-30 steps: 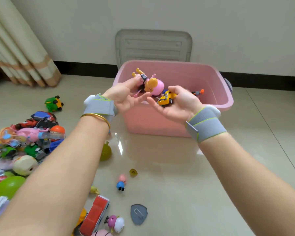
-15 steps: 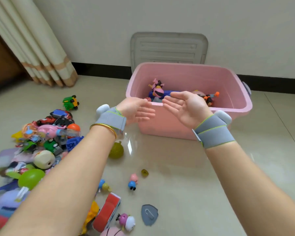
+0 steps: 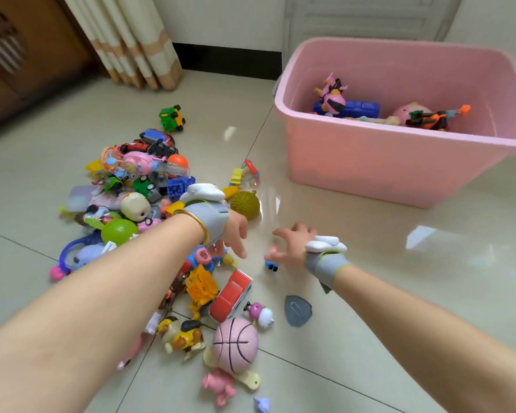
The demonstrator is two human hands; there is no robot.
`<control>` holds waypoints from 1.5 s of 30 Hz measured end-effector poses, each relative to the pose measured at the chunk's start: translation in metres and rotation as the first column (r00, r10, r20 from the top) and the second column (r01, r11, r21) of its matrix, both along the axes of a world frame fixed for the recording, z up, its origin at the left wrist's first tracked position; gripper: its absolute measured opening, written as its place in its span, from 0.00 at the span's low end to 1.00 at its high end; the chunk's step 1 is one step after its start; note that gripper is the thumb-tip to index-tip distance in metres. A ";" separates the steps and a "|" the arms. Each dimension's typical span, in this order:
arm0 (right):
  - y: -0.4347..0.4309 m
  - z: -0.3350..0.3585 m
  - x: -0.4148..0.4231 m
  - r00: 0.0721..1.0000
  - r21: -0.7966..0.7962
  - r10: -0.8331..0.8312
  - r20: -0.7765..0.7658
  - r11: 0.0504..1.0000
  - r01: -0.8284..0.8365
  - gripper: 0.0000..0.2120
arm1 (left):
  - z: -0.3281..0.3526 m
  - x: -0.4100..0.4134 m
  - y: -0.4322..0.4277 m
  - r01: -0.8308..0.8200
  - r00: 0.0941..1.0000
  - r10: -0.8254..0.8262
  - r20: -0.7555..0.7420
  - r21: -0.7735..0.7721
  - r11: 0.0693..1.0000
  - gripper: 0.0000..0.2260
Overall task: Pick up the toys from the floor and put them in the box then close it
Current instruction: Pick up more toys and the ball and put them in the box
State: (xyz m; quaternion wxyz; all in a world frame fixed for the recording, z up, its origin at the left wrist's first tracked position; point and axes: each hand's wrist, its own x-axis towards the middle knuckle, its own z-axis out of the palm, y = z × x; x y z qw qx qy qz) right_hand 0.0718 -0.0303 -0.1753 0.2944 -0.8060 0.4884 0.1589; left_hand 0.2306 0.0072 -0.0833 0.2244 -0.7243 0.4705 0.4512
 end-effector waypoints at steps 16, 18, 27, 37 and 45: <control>0.018 -0.005 -0.026 0.994 0.028 0.069 0.084 0.997 -0.072 0.10 | -0.053 -0.045 0.037 0.283 0.935 -0.277 0.221 0.006 0.959 0.24; 0.024 0.002 -0.038 0.993 0.110 0.079 0.090 0.990 -0.089 0.08 | -0.051 -0.048 0.037 0.220 0.964 -0.220 0.148 0.012 0.975 0.26; 0.065 -0.010 -0.065 0.958 0.045 0.287 0.030 0.957 -0.288 0.21 | -0.037 -0.086 0.052 0.655 0.711 -0.619 0.333 0.009 0.756 0.39; 0.065 -0.012 -0.054 0.881 0.340 -0.403 0.247 0.888 0.311 0.05 | -0.062 -0.064 0.039 0.479 0.831 -0.433 0.349 -0.056 0.876 0.40; 0.050 0.003 -0.040 0.650 0.838 -0.754 0.099 0.415 0.353 0.09 | -0.066 -0.049 0.026 0.145 0.980 -0.110 0.169 -0.210 0.967 0.36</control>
